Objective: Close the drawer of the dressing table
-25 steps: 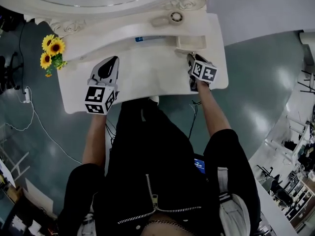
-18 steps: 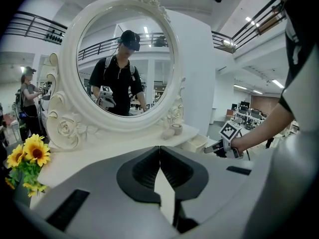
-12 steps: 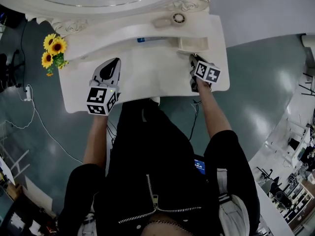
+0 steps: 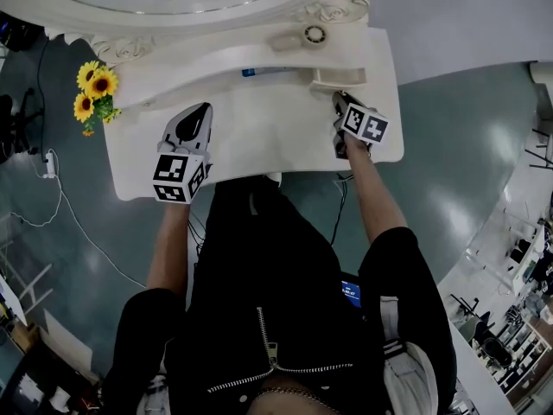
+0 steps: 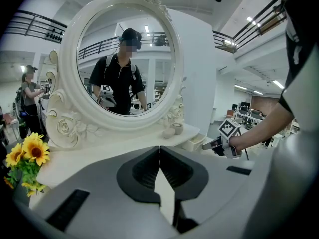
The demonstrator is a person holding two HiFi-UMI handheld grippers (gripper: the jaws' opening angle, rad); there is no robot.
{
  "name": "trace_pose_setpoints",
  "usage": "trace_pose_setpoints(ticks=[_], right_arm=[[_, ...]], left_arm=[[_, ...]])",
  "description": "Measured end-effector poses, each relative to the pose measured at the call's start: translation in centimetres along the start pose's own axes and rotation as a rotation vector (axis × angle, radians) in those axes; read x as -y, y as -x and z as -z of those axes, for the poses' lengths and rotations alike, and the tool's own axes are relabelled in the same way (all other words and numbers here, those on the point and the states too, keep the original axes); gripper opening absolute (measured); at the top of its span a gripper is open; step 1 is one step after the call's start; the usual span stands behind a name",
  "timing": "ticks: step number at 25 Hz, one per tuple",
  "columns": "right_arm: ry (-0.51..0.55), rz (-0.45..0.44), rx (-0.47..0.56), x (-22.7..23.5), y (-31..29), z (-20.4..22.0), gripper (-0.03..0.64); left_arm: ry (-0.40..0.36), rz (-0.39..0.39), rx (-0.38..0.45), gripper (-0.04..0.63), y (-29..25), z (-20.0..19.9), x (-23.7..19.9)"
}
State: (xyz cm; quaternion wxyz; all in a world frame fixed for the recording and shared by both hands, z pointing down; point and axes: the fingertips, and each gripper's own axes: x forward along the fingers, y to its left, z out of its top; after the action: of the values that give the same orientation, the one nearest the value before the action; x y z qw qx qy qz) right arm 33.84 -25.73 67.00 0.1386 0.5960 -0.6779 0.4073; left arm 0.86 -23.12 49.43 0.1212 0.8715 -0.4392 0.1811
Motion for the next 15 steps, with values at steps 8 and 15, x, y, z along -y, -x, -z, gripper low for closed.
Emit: trace_pose_setpoints(ticks=[8, 15], right_arm=[[0.006, 0.006, -0.008, -0.03, -0.5, -0.21, 0.101], [0.012, 0.009, -0.008, 0.09, -0.83, -0.73, 0.101]], left_arm=[[0.006, -0.005, -0.005, 0.021, 0.04, 0.18, -0.63], [0.006, -0.01, -0.01, 0.021, 0.01, 0.27, -0.99]])
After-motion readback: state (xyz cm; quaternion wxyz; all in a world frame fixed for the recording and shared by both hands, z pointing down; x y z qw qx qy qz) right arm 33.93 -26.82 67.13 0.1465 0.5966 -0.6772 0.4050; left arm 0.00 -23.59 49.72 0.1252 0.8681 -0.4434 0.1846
